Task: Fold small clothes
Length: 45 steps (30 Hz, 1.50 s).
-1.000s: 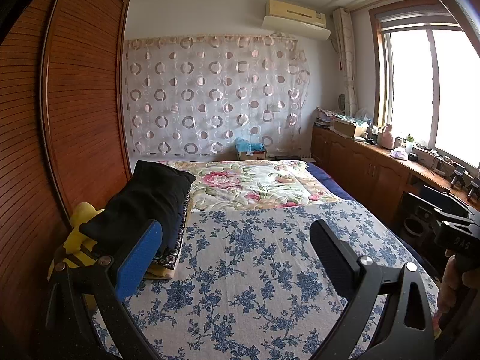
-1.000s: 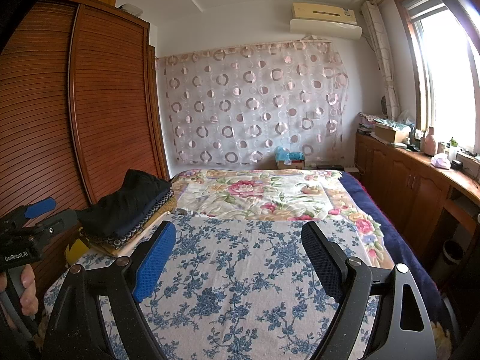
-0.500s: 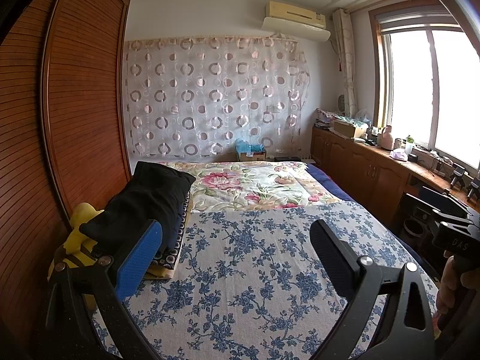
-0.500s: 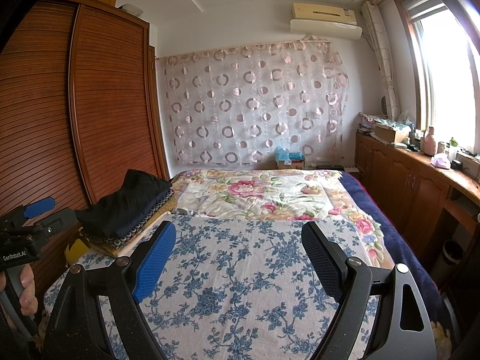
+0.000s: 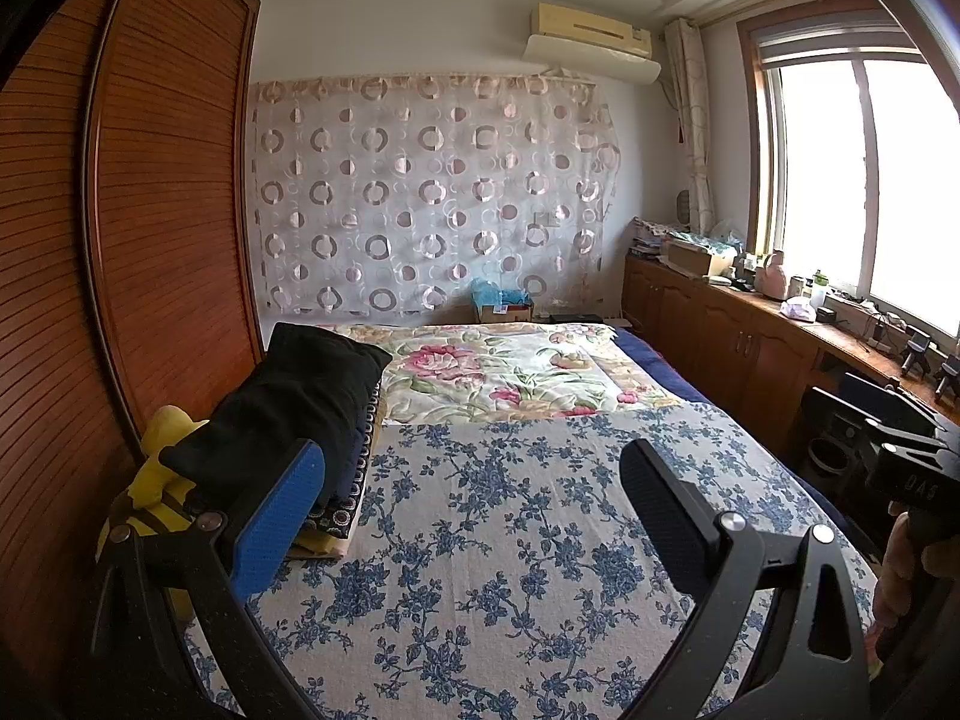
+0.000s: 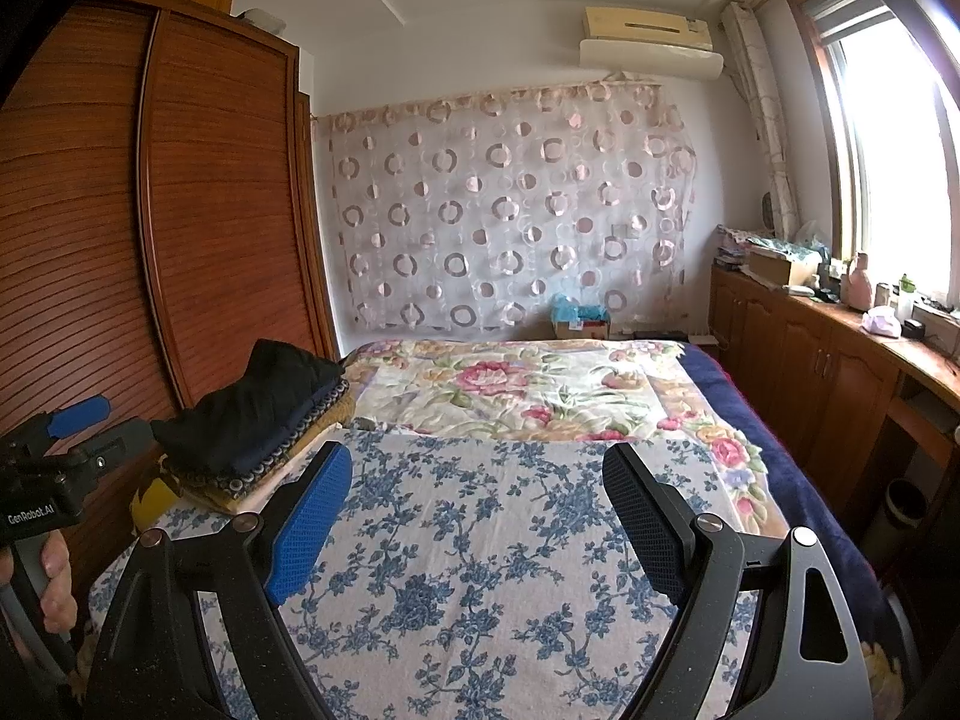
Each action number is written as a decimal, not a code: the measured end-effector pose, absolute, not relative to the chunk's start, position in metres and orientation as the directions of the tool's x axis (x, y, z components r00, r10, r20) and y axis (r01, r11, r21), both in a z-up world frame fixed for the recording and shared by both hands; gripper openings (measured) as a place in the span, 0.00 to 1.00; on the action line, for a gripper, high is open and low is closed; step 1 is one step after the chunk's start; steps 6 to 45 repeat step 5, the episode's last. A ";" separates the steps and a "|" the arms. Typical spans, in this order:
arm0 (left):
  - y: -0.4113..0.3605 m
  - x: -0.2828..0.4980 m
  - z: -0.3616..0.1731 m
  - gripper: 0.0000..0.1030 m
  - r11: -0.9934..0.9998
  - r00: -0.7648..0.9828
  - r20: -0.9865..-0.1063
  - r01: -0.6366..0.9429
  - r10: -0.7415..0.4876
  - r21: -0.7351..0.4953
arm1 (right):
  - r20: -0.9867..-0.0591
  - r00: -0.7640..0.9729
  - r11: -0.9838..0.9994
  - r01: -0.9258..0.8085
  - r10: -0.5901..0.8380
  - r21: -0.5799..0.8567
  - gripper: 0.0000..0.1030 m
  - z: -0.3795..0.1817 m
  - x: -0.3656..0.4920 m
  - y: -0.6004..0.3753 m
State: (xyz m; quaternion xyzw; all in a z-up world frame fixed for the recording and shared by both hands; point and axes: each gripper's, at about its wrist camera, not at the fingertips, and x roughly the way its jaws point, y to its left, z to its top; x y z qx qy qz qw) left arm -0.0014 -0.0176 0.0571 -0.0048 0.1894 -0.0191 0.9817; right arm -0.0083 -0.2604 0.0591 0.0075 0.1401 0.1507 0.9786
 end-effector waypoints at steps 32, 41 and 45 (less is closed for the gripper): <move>-0.017 -0.002 0.056 0.96 0.999 0.928 -0.370 0.035 -0.039 -0.017 | -0.273 0.915 0.954 -0.293 0.297 0.057 0.84 0.059 -0.008 -0.261; -0.017 -0.002 0.056 0.96 0.999 0.928 -0.370 0.035 -0.039 -0.017 | -0.273 0.915 0.954 -0.293 0.297 0.057 0.84 0.059 -0.008 -0.261; -0.017 -0.002 0.056 0.96 0.999 0.928 -0.370 0.035 -0.039 -0.017 | -0.273 0.915 0.954 -0.293 0.297 0.057 0.84 0.059 -0.008 -0.261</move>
